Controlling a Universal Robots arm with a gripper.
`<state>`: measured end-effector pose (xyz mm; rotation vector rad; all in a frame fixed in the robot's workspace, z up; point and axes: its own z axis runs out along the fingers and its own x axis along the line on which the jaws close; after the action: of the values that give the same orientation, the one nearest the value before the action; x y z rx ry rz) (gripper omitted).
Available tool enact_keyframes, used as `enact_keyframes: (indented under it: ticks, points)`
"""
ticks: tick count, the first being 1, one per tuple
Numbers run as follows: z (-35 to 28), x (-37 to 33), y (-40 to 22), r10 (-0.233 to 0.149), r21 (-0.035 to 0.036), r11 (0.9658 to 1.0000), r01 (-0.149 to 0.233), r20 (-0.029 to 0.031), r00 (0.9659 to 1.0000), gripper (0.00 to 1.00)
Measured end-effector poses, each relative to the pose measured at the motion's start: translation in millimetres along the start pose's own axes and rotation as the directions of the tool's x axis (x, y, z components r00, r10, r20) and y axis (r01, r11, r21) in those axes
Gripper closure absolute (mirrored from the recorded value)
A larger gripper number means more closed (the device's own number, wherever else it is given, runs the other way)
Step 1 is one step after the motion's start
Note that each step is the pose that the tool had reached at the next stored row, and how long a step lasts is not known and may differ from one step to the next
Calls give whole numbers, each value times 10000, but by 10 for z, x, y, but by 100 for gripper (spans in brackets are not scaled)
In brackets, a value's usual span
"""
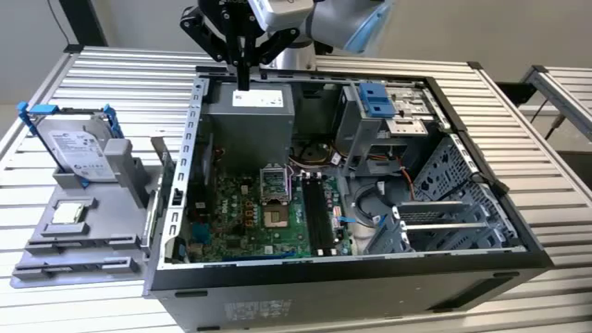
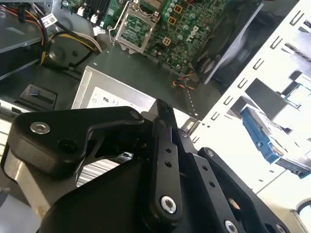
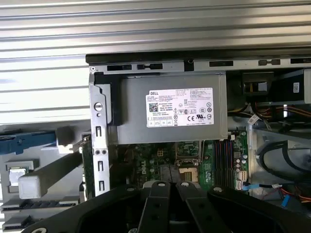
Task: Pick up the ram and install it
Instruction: 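Reach for the ram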
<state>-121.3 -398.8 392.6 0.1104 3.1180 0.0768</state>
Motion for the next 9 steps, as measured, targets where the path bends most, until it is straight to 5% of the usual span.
enact_keyframes:
  ticks: [9]
  points:
    - [-3,124,-9,0,1,10000,0,0,10000,100]
